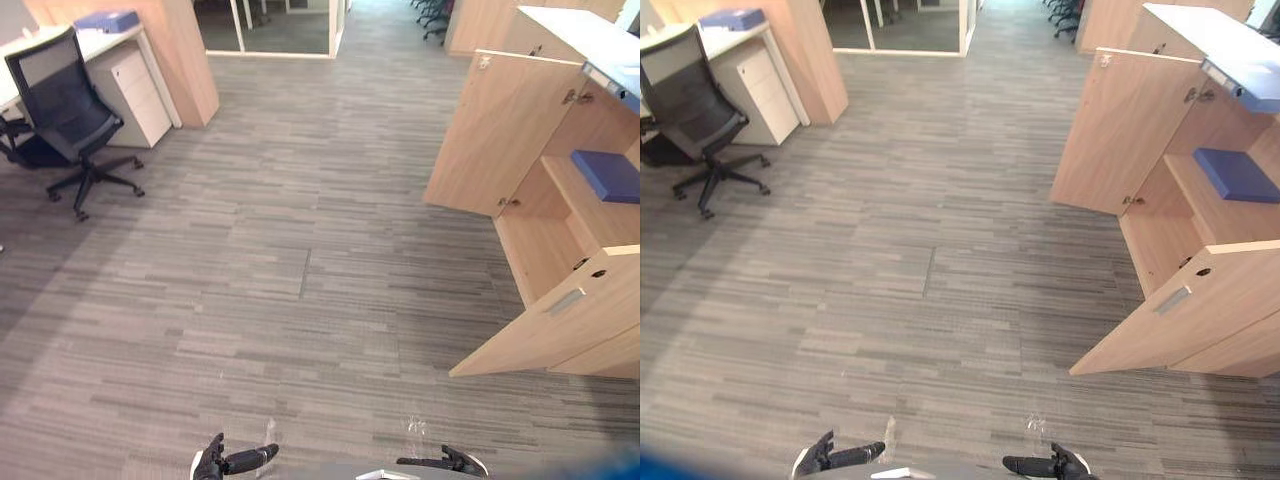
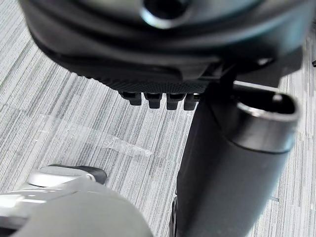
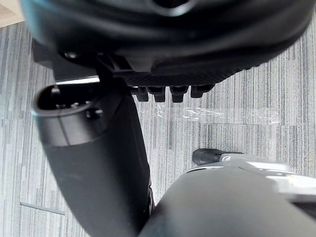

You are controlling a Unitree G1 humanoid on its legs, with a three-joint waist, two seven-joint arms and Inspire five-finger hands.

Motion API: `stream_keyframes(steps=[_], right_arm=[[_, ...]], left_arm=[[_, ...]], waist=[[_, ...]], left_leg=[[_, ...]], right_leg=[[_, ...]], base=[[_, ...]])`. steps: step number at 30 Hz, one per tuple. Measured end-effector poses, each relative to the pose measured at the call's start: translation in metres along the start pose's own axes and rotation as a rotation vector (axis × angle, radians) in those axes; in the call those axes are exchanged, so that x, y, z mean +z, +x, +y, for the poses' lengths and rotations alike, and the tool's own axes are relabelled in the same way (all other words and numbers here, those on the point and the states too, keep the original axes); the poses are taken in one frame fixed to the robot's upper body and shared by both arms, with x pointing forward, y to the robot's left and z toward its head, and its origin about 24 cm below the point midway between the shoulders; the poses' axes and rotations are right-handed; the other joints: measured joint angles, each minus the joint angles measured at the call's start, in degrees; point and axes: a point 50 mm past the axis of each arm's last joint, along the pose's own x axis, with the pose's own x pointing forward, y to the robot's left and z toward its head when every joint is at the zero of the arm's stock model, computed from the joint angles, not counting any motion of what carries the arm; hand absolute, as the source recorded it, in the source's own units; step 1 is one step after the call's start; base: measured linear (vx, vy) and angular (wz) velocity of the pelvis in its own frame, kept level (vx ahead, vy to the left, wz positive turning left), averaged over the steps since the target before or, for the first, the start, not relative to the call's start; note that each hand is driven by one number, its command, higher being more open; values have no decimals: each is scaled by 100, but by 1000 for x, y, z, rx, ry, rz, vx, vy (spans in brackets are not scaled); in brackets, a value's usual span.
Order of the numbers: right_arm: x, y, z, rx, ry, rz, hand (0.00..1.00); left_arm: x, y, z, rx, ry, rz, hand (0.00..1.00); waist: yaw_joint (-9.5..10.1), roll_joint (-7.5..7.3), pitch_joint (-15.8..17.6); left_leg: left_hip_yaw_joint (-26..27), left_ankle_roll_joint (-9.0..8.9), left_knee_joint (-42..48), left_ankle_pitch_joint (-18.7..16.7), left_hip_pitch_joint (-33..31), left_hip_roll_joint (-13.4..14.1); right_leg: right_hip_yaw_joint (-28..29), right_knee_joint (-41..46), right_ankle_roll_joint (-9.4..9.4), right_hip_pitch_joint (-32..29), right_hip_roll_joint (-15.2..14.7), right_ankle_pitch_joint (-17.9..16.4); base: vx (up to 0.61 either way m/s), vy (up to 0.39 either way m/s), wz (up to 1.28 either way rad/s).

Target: Walk over to the cabinet, pick up the folder, carry it to the office cabinet, place the folder inside the office cabinet, then close the office cabinet door

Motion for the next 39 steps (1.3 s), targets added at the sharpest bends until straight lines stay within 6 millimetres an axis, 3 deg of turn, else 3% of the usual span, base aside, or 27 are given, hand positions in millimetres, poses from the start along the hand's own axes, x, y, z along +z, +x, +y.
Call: stream_keyframes(steps=[1, 4, 6, 8, 11, 12, 14, 15, 16, 20, 22, 23, 24, 25, 26, 27, 28, 29, 30, 31, 32, 33, 35, 36, 37, 38, 39], right_arm=[[0, 0, -2, -8, 18, 1, 100], [-2, 0, -4, -15, 20, 10, 100], [3, 0, -4, -13, 16, 4, 100], [4, 1, -4, -14, 14, 3, 100], [0, 0, -9, -24, 8, 25, 100], [-3, 0, -13, -35, 5, 37, 100], [-5, 0, -7, -23, 5, 56, 100], [-4, 1, 0, -3, 10, 52, 100], [-3, 2, 4, 9, 15, 50, 100], [-6, 1, 3, 5, 58, 57, 100], [-6, 1, 0, -3, 82, 55, 100], [-6, 1, -4, -16, 107, 54, 100], [-6, 1, -6, -22, 114, 53, 100], [-9, 0, -8, -30, 129, 60, 100], [-10, -1, -11, -39, 145, 58, 100], [-7, -1, -13, -44, 141, 42, 100], [10, 1, -19, -61, 124, -12, 100], [12, 1, -19, -61, 125, -17, 100], [20, 2, -17, -52, 127, -40, 100], [24, 3, -17, -50, 126, -49, 100], [30, 3, -16, -47, 125, -66, 100], [31, 3, -14, -44, 127, -72, 100], [34, 4, -4, -24, 173, -85, 100], [31, 4, 2, -16, 207, -73, 100], [28, 4, 0, -23, 239, -67, 100], [26, 4, -3, -36, 282, -65, 100], [30, 4, -6, -44, 299, -78, 100]], left_arm=[[7, 0, -2, 6, -62, -34, 100], [9, -3, -3, 7, -72, -73, 100], [13, -2, -4, 0, -58, -88, 100], [13, -2, -4, -1, -58, -89, 100], [12, -2, -7, -7, -50, -84, 100], [10, -2, -10, -13, -45, -71, 100], [11, 0, -3, 2, -33, -67, 100], [12, 1, 3, 16, -19, -62, 100], [13, 1, 4, 19, -16, -58, 100], [-2, 0, 6, 32, -8, 12, 100], [-7, 0, 5, 29, -6, 36, 100], [-8, -1, 3, 21, 4, 41, 100], [-8, -1, 2, 15, 17, 39, 100], [-7, -1, 2, 2, 56, 32, 100], [-6, -1, 0, -17, 85, 27, 100], [-6, -1, -1, -25, 95, 24, 100], [-3, 0, -4, -38, 124, 18, 100], [-2, 0, -5, -41, 131, 15, 100], [3, 2, -8, -54, 161, -1, 100], [5, 2, -9, -63, 179, -5, 100], [10, 3, -14, -88, 210, -19, 100], [11, 4, -14, -92, 213, -20, 100], [12, 4, -8, -82, 222, -23, 100], [12, 5, -2, -68, 233, -18, 100], [11, 5, -4, -71, 237, -12, 100], [12, 5, -10, -85, 241, -20, 100], [11, 4, -14, -97, 243, -20, 100]], waist=[[80, 32, 82], [151, 52, 87], [152, 15, 79], [148, 13, 78], [145, 113, 76], [138, 232, 93], [163, 76, 72], [135, -79, -19], [134, -117, -46], [163, -163, -365], [167, -113, -413], [165, -64, -438], [147, -68, -435], [123, -110, -410], [99, -100, -404], [63, -76, -402], [-9, 3, -324], [-13, 12, -292], [-34, 69, -140], [-34, 98, -69], [-72, 141, 37], [-81, 165, 70], [-108, 16, 134], [-161, -174, 145], [-186, -172, 100], [-132, -73, 114], [-153, 64, 136]], left_leg=[[130, -66, 1504, 121, -645, 153], [414, 108, 2296, -152, -1050, 395], [468, 170, 1553, -197, -1171, 478], [321, 111, 445, -67, -1194, 466], [-234, -99, -1385, 649, -1074, 498], [-255, -279, -1606, 1273, -912, 584], [-61, -95, -1386, 1555, -771, 402], [69, 20, -1345, 1396, -693, 275], [131, 72, -1348, 1341, -628, 242], [583, 389, -1482, 1075, -287, -47], [704, 499, -1592, 1004, -110, -203], [780, 572, -1744, 956, 112, -345], [790, 609, -1810, 932, 247, -440], [771, 691, -1913, 875, 495, -624], [760, 777, -1971, 793, 739, -781], [753, 820, -1988, 755, 841, -828], [741, 925, -2024, 690, 1098, -840], [725, 928, -2029, 688, 1137, -824], [629, 939, -2084, 680, 1307, -712], [596, 940, -2111, 680, 1392, -638], [554, 923, -2182, 664, 1566, -445], [533, 903, -2197, 629, 1609, -387], [436, 743, -2213, 400, 1687, -308], [291, 672, -2308, 335, 1790, -347], [202, 647, -2411, 323, 1887, -328], [56, 465, -2382, 275, 1877, -258], [-40, 465, -2433, 258, 1920, -119]], right_leg=[[17, 315, -56, 13, 20, -179], [121, 595, -74, 110, -49, -387], [293, 687, 57, 173, -300, -515], [451, 707, 208, 173, -535, -612], [607, 718, 587, 306, -832, -793], [626, 702, 777, 547, -871, -930], [619, 716, 760, 734, -1130, -918], [599, 803, 711, 720, -1283, -825], [605, 873, 738, 695, -1341, -749], [856, 1425, 810, 369, -1711, -397], [1021, 1872, 823, 187, -1873, -388], [1174, 2537, 824, -65, -2000, -384], [1222, 2963, 796, -225, -2081, -349], [1203, 3950, 552, -591, -2281, -133], [1065, 4753, 177, -900, -2518, 351], [915, 5045, -57, -1016, -2646, 578], [430, 5944, -67, -1397, -2886, 260], [341, 6065, -17, -1449, -2880, 113], [-89, 6308, 179, -1628, -2735, -474], [-313, 6272, 311, -1661, -2617, -705], [-652, 5745, 542, -1778, -2204, -1115], [-732, 5405, 592, -1831, -2039, -1187], [-841, 3651, 735, -1876, -1684, -1088], [-860, 3054, 685, -1822, -1651, -619], [-978, 2975, 579, -1752, -1561, -649], [-1072, 2870, 546, -1756, -1417, -704], [-1206, 2860, 439, -1752, -1213, -782]], base=[[-36, 5, -9], [50, 30, -20], [140, 114, -33], [242, 208, -40], [322, 316, -31], [360, 396, -23], [340, 378, -36], [369, 360, -39], [355, 291, -36], [289, 231, -41], [232, 206, -35], [171, 157, -20], [211, 171, -9], [205, 141, 8], [201, 130, 13], [252, 162, 5], [170, 108, 1], [165, 80, 2], [43, -15, 9], [62, -52, 14], [48, -105, 12], [50, -166, 13], [16, -215, 17], [37, -243, 29], [130, -246, 22], [221, -146, 9], [225, -129, -5]])
